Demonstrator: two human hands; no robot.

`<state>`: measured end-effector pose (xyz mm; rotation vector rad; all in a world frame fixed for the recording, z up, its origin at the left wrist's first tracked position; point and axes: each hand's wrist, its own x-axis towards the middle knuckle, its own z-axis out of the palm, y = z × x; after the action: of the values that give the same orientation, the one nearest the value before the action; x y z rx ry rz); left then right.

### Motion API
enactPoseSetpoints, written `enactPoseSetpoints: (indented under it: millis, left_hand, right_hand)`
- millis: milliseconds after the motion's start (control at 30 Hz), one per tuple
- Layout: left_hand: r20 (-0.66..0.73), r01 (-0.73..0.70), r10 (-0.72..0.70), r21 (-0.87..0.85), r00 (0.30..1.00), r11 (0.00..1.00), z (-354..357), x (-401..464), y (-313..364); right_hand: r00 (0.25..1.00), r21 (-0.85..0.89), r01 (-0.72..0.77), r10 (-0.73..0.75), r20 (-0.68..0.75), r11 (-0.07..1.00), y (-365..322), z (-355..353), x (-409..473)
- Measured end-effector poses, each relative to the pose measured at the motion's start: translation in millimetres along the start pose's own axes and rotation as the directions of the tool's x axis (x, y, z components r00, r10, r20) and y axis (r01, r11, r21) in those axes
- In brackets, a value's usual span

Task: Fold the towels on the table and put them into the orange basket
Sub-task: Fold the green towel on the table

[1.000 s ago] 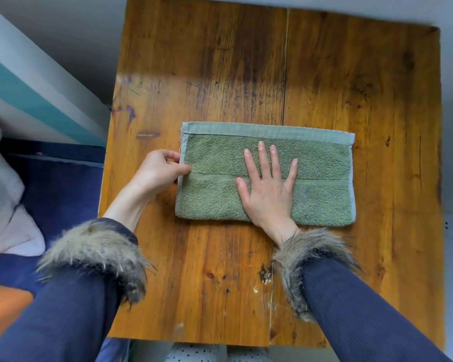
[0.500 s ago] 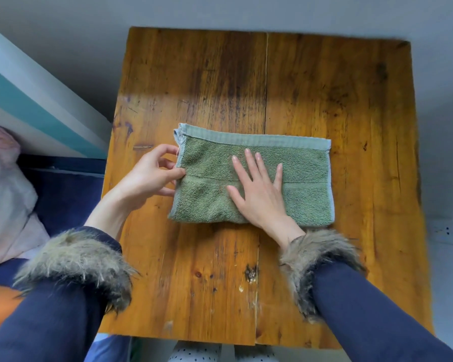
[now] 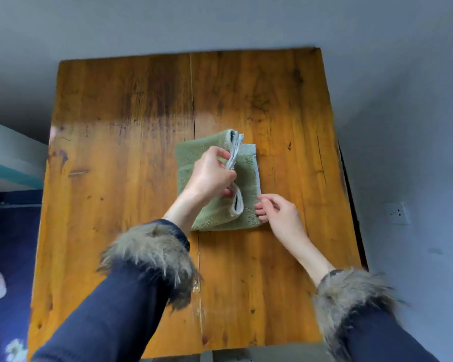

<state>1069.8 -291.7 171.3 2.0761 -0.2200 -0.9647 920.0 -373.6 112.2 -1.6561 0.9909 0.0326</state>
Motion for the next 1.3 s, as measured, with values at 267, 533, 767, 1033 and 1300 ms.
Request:
enactPoseSetpoints:
  millis: [267,533,767,1033,1300]
  left_hand:
    - [-0.098,0.047,-0.031,0.174,0.995,0.984,56.3,19.6,-9.9]
    - [-0.092,-0.063,0.081,0.183,0.992,0.981,71.3,22.1,-16.9]
    - [-0.261,-0.442,0.553,0.380,0.792,0.813,39.8,3.4,-43.8]
    - [-0.022,-0.293,0.487,0.773,0.873,0.562,14.2,2.1,-114.6]
    - [0.023,-0.235,0.441,0.871,0.897,0.432,22.7,5.6,-114.1]
  right_hand:
    - [0.994,0.079,-0.078,0.070,0.089,0.994,9.4,-10.3,7.8]
    - [0.983,0.119,-0.147,0.131,0.132,0.982,10.3,-13.9,10.9]
    - [0.995,0.011,-0.090,0.089,0.053,0.996,3.9,-8.5,20.0]
    - [0.998,-0.244,-0.063,0.064,-0.006,0.968,-5.4,12.5,23.6]
    - [0.966,0.055,-0.250,0.253,-0.057,0.967,-12.7,9.3,23.2]
